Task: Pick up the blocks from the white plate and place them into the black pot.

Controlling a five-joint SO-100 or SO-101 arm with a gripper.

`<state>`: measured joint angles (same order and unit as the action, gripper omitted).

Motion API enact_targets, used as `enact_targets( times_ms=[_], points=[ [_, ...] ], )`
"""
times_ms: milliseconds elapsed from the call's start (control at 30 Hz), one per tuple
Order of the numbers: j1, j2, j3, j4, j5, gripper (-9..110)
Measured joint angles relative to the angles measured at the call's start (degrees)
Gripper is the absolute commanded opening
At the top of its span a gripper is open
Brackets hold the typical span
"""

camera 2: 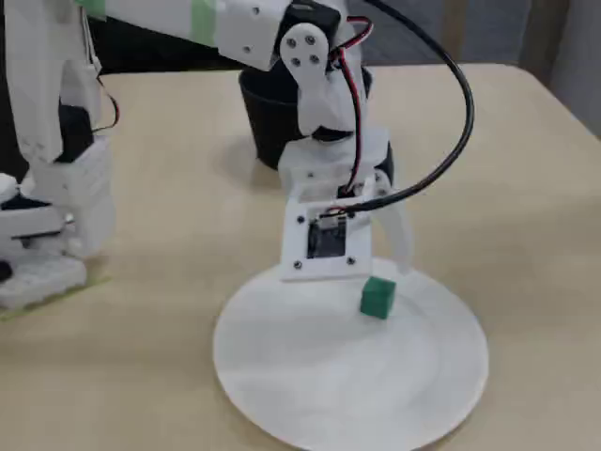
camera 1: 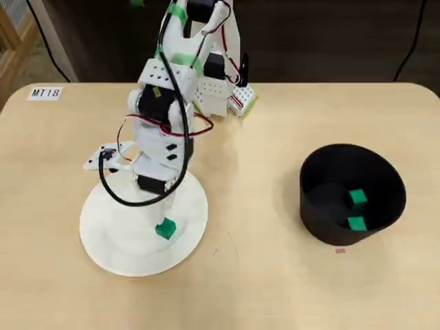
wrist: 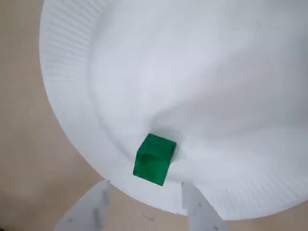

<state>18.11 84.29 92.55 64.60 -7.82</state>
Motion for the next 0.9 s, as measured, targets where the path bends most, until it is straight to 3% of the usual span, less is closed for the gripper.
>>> enact_targets(
  times_ms=[233, 900],
  points=[
    [0.0, -0.5, 0.0, -0.5, -1.3, 30],
    [-1.8, -10.2, -4.7, -2.1, 9.8, 27]
  ],
)
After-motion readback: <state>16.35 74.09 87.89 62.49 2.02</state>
